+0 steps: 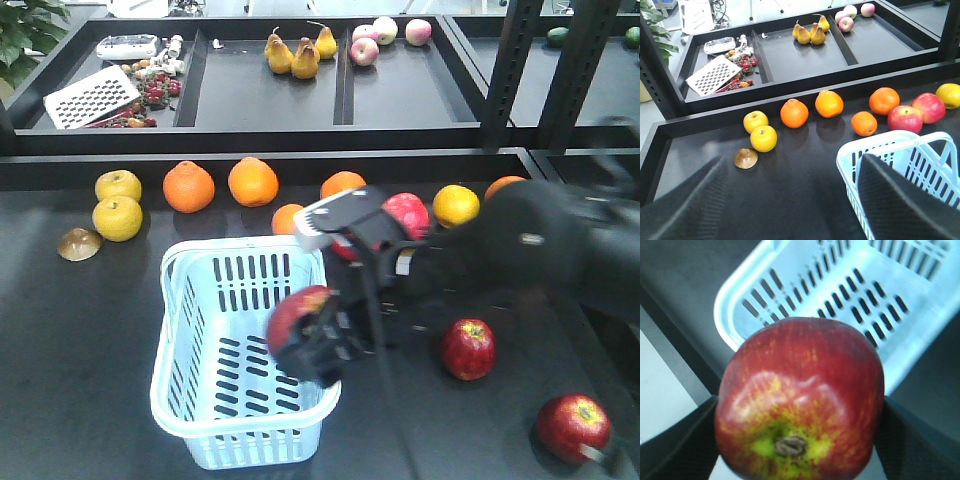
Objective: Pick three apples into basket with both arms
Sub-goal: 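Carry the apple over the basket and release it inside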
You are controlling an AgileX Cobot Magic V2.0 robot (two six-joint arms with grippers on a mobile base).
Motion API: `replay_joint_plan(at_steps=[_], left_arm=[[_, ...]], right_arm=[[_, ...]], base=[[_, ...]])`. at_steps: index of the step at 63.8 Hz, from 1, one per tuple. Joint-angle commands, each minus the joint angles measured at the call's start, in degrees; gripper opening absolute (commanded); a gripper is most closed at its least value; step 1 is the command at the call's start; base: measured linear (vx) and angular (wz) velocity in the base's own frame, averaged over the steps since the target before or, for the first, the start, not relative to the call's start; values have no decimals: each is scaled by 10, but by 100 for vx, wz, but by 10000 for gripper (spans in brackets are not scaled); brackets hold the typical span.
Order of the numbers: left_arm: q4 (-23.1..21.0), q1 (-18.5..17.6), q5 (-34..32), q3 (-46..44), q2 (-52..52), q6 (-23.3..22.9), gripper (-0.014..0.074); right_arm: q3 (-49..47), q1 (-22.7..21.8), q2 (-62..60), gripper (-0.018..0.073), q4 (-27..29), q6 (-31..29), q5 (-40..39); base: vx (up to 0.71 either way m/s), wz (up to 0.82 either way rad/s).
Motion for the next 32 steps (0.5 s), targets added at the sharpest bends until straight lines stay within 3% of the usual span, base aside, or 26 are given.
replay_joint_plan(at_steps=[1, 20, 32], left_arm=[[12, 1, -35, -16, 2, -4, 523], [12, 1, -35, -16, 2, -4, 523], [12, 1, -35, -16, 2, -4, 523]], right_arm=[[-61, 9, 23, 341, 3, 6, -24], [-115, 6, 80, 662, -27, 29, 6], [-115, 6, 68, 722, -80, 71, 17]], base=[[0, 0], [0, 0], [0, 0]])
